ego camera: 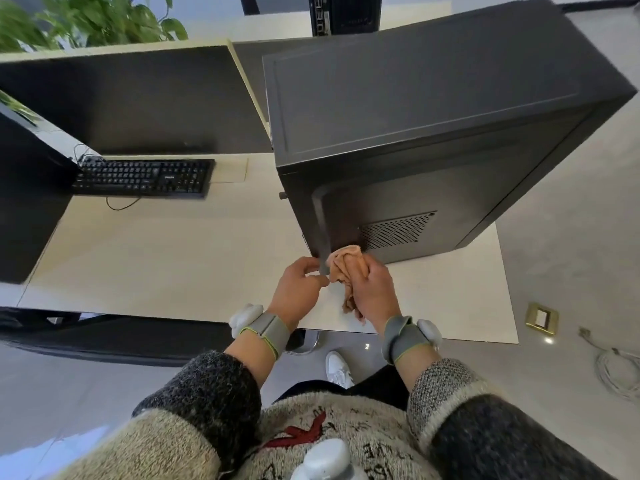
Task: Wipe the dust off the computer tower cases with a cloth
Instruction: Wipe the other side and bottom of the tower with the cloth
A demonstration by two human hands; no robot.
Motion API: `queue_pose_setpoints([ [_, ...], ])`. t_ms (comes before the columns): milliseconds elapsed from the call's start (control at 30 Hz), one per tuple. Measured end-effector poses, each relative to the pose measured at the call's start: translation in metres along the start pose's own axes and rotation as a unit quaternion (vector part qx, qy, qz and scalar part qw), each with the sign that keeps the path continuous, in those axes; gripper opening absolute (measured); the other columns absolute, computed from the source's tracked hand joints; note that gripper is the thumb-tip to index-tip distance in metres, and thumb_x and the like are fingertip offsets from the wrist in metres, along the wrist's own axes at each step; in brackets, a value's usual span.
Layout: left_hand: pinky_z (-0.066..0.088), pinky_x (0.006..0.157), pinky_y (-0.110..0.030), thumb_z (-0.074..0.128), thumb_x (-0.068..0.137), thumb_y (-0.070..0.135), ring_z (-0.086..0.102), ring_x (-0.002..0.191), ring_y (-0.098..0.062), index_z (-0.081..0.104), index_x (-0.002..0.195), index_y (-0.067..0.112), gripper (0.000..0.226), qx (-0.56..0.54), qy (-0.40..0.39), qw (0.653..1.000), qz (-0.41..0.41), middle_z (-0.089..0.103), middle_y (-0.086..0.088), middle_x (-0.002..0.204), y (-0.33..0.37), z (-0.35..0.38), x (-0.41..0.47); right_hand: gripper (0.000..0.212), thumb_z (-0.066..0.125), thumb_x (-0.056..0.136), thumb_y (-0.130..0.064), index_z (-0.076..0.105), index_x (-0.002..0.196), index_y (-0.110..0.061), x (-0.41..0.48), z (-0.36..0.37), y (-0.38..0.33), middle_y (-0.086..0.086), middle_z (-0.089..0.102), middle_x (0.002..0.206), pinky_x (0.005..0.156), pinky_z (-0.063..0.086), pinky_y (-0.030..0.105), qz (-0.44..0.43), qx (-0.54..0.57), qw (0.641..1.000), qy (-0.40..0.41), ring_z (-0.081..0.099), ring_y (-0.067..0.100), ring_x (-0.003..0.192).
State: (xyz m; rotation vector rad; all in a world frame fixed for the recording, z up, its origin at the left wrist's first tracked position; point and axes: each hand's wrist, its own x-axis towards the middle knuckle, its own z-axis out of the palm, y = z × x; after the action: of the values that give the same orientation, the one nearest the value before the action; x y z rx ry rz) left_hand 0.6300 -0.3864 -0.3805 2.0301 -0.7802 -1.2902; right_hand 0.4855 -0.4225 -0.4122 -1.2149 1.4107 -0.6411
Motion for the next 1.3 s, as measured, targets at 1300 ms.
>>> queue_pose_setpoints([
  [1300, 0.057, 0.092, -0.036, 0.063, 0.095, 0.002, 0.067, 0.113, -0.020, 0.060, 0.137, 0.013, 0.043, 0.030, -0.061, 0.998, 0.009, 0.069, 0.002, 0.127, -0.008, 0.017, 0.013, 0.040, 0.050, 0.105, -0.034, 0.056, 0.077, -0.007, 0.017, -0.016, 0.037, 0.014, 0.053, 0.051, 0.036, 0.034, 0.023, 0.155, 0.077, 0.985, 0.007, 0.052, 0.026, 0.039],
])
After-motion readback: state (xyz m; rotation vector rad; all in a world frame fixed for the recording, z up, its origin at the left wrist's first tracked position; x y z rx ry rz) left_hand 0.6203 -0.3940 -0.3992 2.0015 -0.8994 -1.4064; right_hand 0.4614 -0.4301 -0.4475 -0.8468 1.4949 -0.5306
